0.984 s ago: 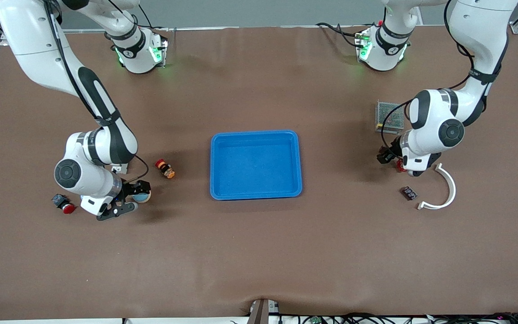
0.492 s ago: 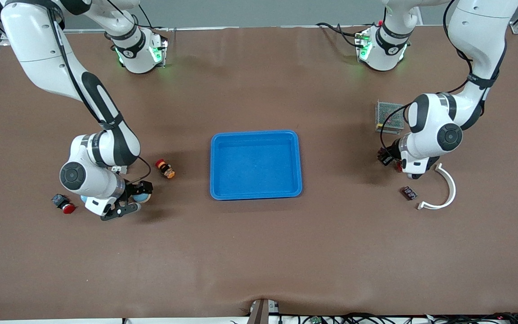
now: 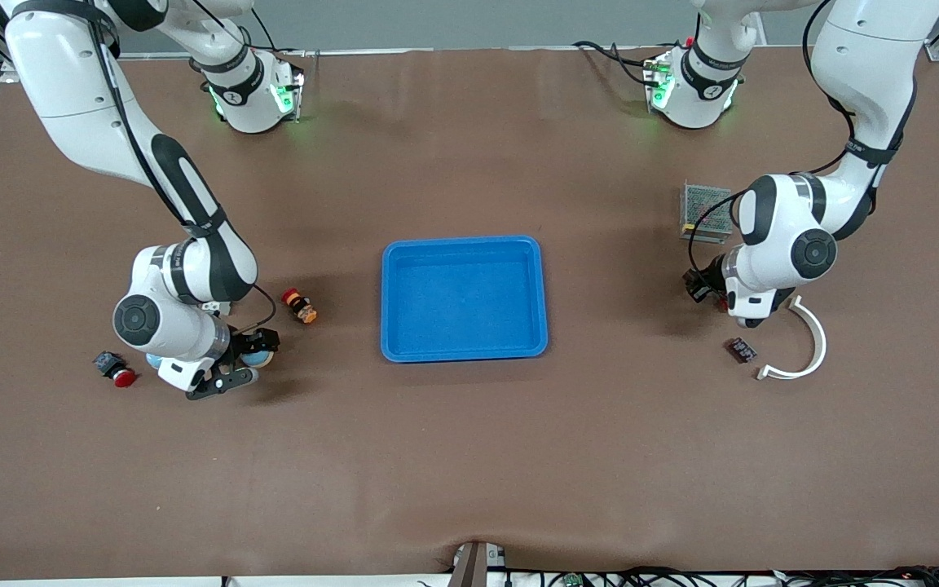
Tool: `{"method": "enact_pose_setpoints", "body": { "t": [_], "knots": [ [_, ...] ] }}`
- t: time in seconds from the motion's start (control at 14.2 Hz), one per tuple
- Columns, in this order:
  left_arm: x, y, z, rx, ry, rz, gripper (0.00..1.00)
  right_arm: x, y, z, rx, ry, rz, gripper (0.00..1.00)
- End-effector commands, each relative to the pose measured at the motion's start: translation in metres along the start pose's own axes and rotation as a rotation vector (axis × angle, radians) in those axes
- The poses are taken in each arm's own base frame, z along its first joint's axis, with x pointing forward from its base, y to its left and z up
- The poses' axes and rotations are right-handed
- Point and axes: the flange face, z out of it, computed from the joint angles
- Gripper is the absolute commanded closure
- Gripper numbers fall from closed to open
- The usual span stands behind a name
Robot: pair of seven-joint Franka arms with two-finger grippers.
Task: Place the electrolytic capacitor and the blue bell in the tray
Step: 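Grasp the brown capacitor with the left gripper while the right gripper grasps the bell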
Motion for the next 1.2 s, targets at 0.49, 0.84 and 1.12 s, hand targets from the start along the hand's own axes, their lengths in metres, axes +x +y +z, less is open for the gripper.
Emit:
{"method": "enact_pose_setpoints", "body": {
  "t": [0.49,0.84,1.12],
  "knots": [
    [-0.033,0.083,-0.079,-0.041,-0.008,-0.012,1.00,0.002,-0.001,-0.001,-0.001,0.003,-0.008,0.52],
    [-0.091,0.148,-0.127,-0.088,0.003,-0.050,1.00,0.006,-0.001,-0.011,-0.003,0.015,-0.010,0.53],
    [-0.152,0.185,-0.141,-0.088,-0.012,-0.117,1.00,0.018,-0.004,-0.037,0.007,-0.004,-0.005,0.53]
  ]
}}
